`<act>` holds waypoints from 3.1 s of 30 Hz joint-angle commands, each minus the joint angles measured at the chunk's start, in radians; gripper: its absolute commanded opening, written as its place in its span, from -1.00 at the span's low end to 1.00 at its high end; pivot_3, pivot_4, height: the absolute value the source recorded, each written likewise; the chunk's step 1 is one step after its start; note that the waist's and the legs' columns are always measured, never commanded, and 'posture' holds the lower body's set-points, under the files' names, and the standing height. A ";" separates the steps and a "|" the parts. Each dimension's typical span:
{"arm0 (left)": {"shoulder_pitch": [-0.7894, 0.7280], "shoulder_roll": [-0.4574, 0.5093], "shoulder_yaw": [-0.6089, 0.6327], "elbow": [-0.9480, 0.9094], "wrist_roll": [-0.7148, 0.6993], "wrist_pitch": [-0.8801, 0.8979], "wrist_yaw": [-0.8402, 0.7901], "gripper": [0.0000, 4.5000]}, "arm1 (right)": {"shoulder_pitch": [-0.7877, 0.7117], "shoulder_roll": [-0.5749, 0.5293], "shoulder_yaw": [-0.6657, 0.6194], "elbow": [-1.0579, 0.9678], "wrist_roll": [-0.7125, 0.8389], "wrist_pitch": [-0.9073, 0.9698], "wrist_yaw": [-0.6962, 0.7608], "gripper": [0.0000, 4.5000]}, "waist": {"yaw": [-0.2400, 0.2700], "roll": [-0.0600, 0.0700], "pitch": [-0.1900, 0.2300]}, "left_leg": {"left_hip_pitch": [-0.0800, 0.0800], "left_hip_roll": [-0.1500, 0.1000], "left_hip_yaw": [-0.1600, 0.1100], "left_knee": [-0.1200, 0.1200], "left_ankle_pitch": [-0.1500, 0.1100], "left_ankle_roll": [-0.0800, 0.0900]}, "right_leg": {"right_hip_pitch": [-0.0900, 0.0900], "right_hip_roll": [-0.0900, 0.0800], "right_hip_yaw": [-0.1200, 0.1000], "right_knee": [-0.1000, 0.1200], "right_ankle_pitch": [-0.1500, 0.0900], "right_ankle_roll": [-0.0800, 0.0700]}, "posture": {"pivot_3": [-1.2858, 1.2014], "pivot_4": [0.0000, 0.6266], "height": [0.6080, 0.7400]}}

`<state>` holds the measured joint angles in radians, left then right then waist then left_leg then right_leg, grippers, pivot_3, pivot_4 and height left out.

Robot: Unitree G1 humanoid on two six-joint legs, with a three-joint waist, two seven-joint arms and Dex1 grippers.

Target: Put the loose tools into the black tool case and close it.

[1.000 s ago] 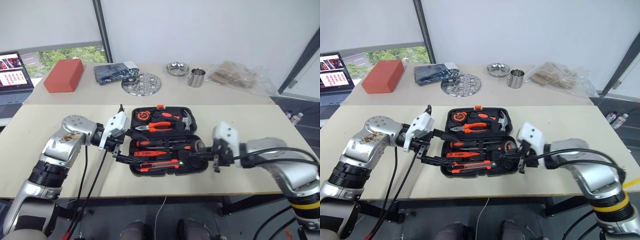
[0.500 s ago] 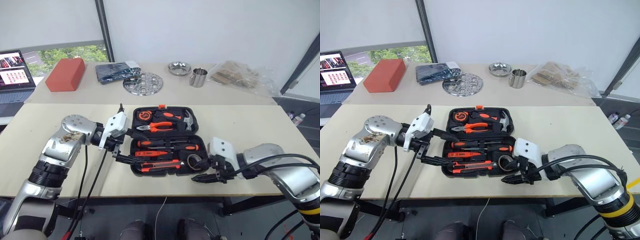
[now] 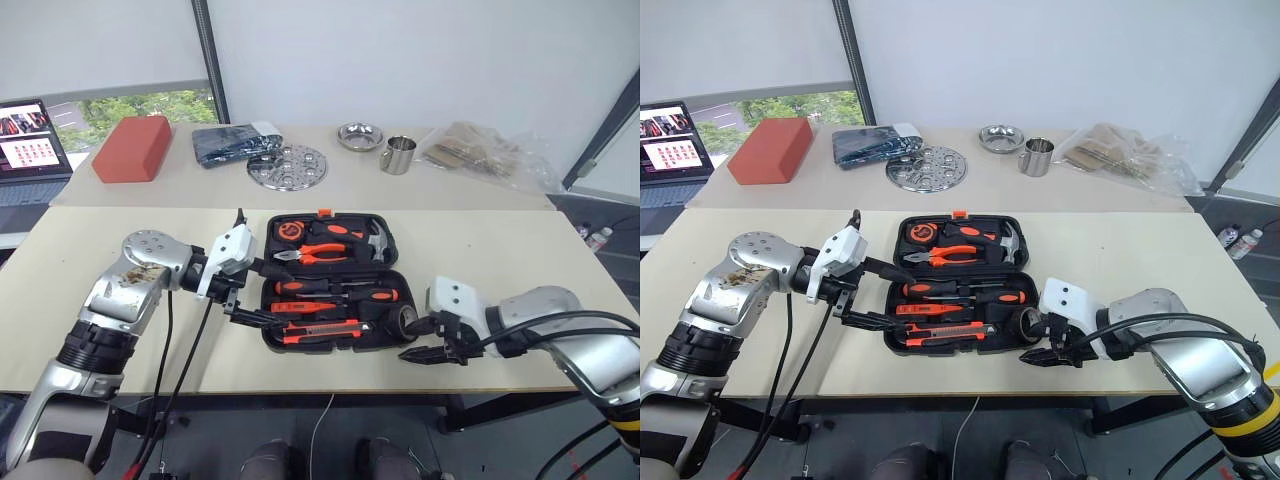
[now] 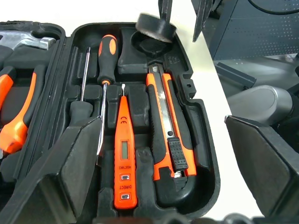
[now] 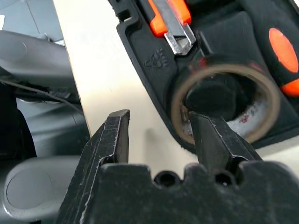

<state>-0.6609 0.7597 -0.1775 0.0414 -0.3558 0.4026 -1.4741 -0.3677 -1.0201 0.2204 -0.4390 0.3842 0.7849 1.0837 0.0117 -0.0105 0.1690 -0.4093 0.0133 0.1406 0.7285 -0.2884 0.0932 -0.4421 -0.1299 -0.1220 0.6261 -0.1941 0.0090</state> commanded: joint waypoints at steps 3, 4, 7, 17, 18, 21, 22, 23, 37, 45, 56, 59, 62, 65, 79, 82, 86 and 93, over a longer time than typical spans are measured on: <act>-0.008 0.001 0.015 -0.008 -0.004 -0.022 0.001 1.00 | -0.009 0.005 -0.090 -0.022 0.052 0.013 0.001 0.06 | 0.001 0.000 0.000 | 0.000 0.000 0.000 0.000 0.000 0.000 | 0.000 0.000 0.000 0.000 0.000 0.000 | 0.03 -0.52 0.91; -0.007 0.001 0.015 -0.009 -0.005 -0.022 0.003 1.00 | -0.017 0.018 -0.105 -0.028 0.073 0.031 -0.008 0.06 | 0.001 0.000 0.000 | 0.000 0.000 0.000 0.000 0.000 0.000 | 0.000 0.000 0.000 0.000 0.000 0.000 | 0.03 -0.52 0.91; -0.006 0.000 0.014 -0.010 -0.005 -0.022 0.003 1.00 | -0.025 0.032 -0.127 -0.041 0.097 0.051 -0.019 0.06 | 0.000 0.000 0.000 | 0.000 0.000 0.000 0.000 0.000 0.000 | 0.000 0.000 0.000 0.000 0.000 -0.001 | 0.03 -0.52 0.91; 0.076 0.034 0.093 0.003 -0.024 0.029 0.077 0.89 | 0.017 0.125 -0.356 0.050 0.184 0.090 -0.164 -0.26 | 0.000 0.000 0.000 | 0.000 0.000 -0.001 0.000 0.000 0.000 | 0.000 0.000 0.000 0.000 0.000 -0.001 | 0.03 -0.52 0.91; 0.095 0.039 0.113 0.005 -0.033 0.041 0.091 0.77 | 0.027 0.133 -0.383 0.070 0.189 0.098 -0.179 -0.37 | 0.000 0.000 0.000 | 0.000 0.000 0.000 0.000 0.000 0.000 | 0.000 0.000 0.000 0.000 0.000 -0.001 | 0.03 -0.52 0.91; 0.145 0.048 0.160 0.025 -0.014 0.054 0.168 0.40 | 0.060 0.140 -0.418 0.126 0.163 0.073 -0.216 -0.85 | 0.000 0.000 0.000 | 0.000 0.000 0.000 -0.001 0.000 0.000 | 0.000 0.000 0.000 0.000 0.000 -0.001 | 0.03 -0.52 0.91; 0.162 0.050 0.173 0.037 0.001 0.046 0.197 0.26 | 0.067 0.143 -0.415 0.149 0.143 0.052 -0.231 -0.99 | 0.000 0.000 0.000 | 0.000 0.000 0.000 -0.001 0.000 0.000 | 0.000 0.000 0.000 0.000 0.000 -0.001 | 0.03 -0.52 0.91; 0.181 0.050 0.186 0.058 0.021 0.026 0.231 0.09 | 0.067 0.150 -0.405 0.187 0.117 0.028 -0.248 -1.00 | 0.000 0.000 0.000 | 0.000 0.000 0.000 -0.001 0.000 0.000 | 0.000 0.000 0.000 0.000 0.000 -0.001 | 0.03 -0.52 0.91; 0.154 -0.057 0.067 0.127 0.092 -0.007 0.273 -0.99 | -0.053 0.241 -0.056 0.343 -0.136 -0.395 -0.086 -1.00 | -0.006 0.000 0.000 | 0.001 0.000 0.002 -0.001 0.000 0.000 | -0.001 0.000 0.001 0.002 0.001 -0.001 | 0.03 -0.52 0.91; 0.316 0.102 0.031 -0.016 0.115 -0.086 0.101 -0.99 | 0.092 0.143 -0.048 0.173 -0.125 -0.333 0.031 -1.00 | -0.013 0.000 0.000 | 0.001 0.000 0.002 -0.009 -0.001 -0.002 | -0.002 0.001 -0.001 -0.002 -0.001 0.000 | 0.03 -0.52 0.91; 0.283 0.136 0.056 0.175 0.209 -0.144 0.190 -0.89 | 0.211 0.102 -0.190 0.163 -0.108 -0.239 -0.048 -0.87 | -0.006 0.001 0.000 | 0.009 0.000 0.002 -0.010 -0.005 -0.011 | 0.003 -0.003 0.001 -0.001 -0.004 0.000 | 0.03 -0.52 0.91; 0.220 0.130 0.096 0.260 0.168 -0.028 0.223 -0.53 | 0.171 0.124 -0.282 0.160 -0.003 -0.104 -0.073 -0.50 | -0.001 0.001 0.000 | 0.009 0.001 0.002 -0.010 -0.004 -0.012 | 0.003 -0.003 0.001 0.000 -0.003 -0.001 | 0.03 -0.52 0.91; 0.126 0.095 0.144 0.324 0.105 0.124 0.252 -0.03 | 0.063 0.177 -0.334 0.176 0.102 0.057 -0.122 -0.02 | -0.008 0.000 0.000 | 0.009 0.002 0.001 -0.009 -0.001 -0.015 | 0.002 -0.001 0.001 0.001 0.000 -0.002 | 0.03 -0.52 0.91; -0.007 0.035 0.184 0.380 0.026 0.328 0.276 0.49 | -0.093 0.257 -0.315 0.246 0.155 0.177 -0.173 0.45 | -0.008 -0.001 0.001 | 0.008 0.003 0.000 -0.009 0.005 -0.010 | 0.001 0.000 -0.001 0.003 0.001 -0.002 | 0.03 -0.52 0.91; -0.270 -0.186 0.174 0.688 0.085 0.432 0.513 0.64 | -0.477 0.503 -0.205 0.772 -0.030 0.231 -0.459 0.63 | -0.016 -0.001 0.000 | -0.007 -0.006 0.002 -0.015 0.008 -0.005 | -0.011 0.002 -0.002 0.004 0.005 -0.002 | 0.03 -0.52 0.91; -0.267 -0.198 0.175 0.698 0.092 0.421 0.513 0.12 | -0.478 0.517 -0.186 0.794 -0.050 0.206 -0.456 0.17 | -0.019 -0.002 0.000 | -0.006 -0.006 0.002 -0.015 0.009 -0.006 | -0.011 0.002 -0.002 0.004 0.005 -0.002 | 0.03 -0.52 0.91; -0.246 -0.195 0.148 0.685 0.101 0.420 0.475 -0.48 | -0.477 0.540 -0.190 0.783 -0.053 0.203 -0.464 -0.43 | -0.027 -0.001 0.000 | 0.000 -0.006 0.003 -0.014 0.009 -0.006 | -0.004 0.001 0.000 0.003 0.005 -0.002 | 0.03 -0.52 0.91; -0.219 -0.199 0.139 0.625 0.085 0.430 0.437 -1.00 | -0.460 0.560 -0.210 0.701 -0.062 0.148 -0.480 -1.00 | -0.026 -0.001 -0.001 | 0.010 -0.005 0.002 -0.015 0.005 -0.014 | 0.003 -0.002 0.001 0.003 0.005 -0.002 | 0.03 -0.52 0.91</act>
<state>-0.9134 0.5806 0.0023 0.6969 -0.2754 0.8316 -0.9951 -0.8203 -0.4634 0.0281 0.3064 0.3274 0.9897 0.6104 -0.0147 -0.0115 0.1684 -0.3989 0.0085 0.1424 0.7139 -0.2835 0.0796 -0.4389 -0.1317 -0.1206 0.6295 -0.1891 0.0068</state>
